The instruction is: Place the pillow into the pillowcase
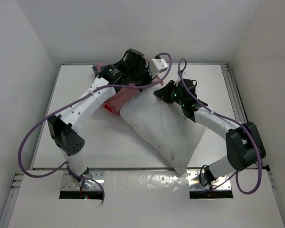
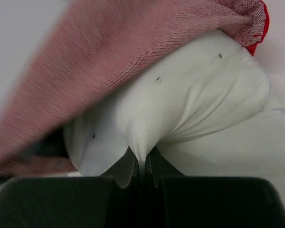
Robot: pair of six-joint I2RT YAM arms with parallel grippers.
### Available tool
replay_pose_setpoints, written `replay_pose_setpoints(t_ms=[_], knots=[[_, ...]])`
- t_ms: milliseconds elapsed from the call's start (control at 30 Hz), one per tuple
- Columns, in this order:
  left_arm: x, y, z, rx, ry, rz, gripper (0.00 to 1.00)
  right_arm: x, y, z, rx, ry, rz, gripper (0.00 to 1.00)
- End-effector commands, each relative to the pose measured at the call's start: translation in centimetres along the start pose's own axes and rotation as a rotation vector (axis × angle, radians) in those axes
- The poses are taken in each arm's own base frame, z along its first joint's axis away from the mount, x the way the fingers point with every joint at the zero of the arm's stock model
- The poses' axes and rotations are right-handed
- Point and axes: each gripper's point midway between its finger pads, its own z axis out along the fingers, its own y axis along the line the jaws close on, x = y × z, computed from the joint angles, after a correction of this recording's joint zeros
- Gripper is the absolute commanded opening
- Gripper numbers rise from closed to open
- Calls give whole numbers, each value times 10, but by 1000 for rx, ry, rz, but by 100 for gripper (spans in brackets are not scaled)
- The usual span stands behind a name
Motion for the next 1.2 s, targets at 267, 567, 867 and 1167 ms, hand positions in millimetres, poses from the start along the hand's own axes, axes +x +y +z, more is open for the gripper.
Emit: replay_pose_setpoints(t_ms=[267,567,867,1167], knots=[[14,-69,13,402,-90,1,0,-119,64,-40,-195,-516,160,0],[58,20,-24,22,72,-143,99,-51,-31,-20,329,74,-251,99],[147,-21,-82,3,353,-76,0,-39,-6,-72,194,96,-703,0],[262,-74,-83,-21,456,368,85,36,-12,-81,123,88,-871,99]])
